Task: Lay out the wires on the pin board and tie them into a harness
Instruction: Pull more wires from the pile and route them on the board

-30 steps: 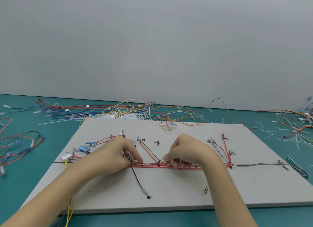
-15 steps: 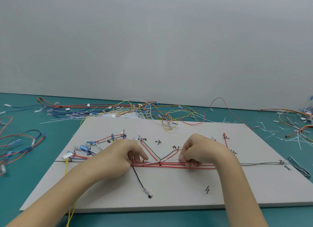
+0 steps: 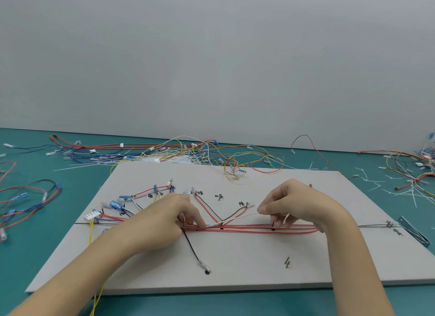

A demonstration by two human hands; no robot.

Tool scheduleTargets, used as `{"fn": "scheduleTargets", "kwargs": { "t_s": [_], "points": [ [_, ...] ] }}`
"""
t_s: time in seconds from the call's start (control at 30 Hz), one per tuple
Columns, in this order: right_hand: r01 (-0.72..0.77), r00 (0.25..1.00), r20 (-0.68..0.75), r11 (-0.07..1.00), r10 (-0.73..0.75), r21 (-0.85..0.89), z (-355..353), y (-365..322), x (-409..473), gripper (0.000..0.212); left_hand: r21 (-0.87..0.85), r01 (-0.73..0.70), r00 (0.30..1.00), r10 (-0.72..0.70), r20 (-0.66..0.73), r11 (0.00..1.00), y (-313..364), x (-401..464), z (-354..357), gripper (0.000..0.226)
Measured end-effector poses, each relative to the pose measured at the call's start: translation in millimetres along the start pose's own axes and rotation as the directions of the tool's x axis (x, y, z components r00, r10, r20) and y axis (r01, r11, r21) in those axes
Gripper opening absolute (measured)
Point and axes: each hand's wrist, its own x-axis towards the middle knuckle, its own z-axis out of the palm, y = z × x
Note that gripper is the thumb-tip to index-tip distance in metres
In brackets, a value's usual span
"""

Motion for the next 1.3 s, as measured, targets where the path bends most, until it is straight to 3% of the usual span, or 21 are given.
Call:
{"fn": "scheduleTargets", "kwargs": {
  "t_s": [0.23,0.53,0.67,0.8,1.03,1.3],
  "points": [
    [-0.052,0.998,-0.033,0.989,0.057,0.139,-7.2,10.4,-2.9,0.012,0.104,-0.067,0.997,0.071,-0.040,0.992,8.6,-3.1,3.2,0.074],
    [-0.102,0.993,-0.044,0.986,0.109,0.129,-8.7,20.8,-4.3,0.018,0.108,-0.108,0.993,0.112,-0.032,0.988,18.2,-5.4,7.6,0.079],
    [-0.107,0.994,0.018,0.974,0.106,0.198,-12.0,27.6,-5.0,0.004,0.150,-0.131,0.991,0.135,-0.016,0.980,20.7,-3.9,10.6,0.077],
    [-0.114,0.992,0.080,0.960,0.096,0.254,-19.7,35.8,-8.0,0.012,0.199,-0.156,0.987,0.162,-0.010,0.967,20.8,-1.2,14.8,0.077],
    [-0.188,0.980,0.091,0.966,0.174,0.177,-19.6,39.4,-9.6,0.004,0.210,-0.166,0.984,0.174,-0.022,0.964,19.8,-1.0,17.5,0.079],
    [-0.231,0.973,0.034,0.970,0.229,0.081,-12.0,36.5,-2.1,0.012,0.232,-0.171,0.983,0.183,-0.033,0.958,21.1,-0.9,19.1,0.081]
  ]
}}
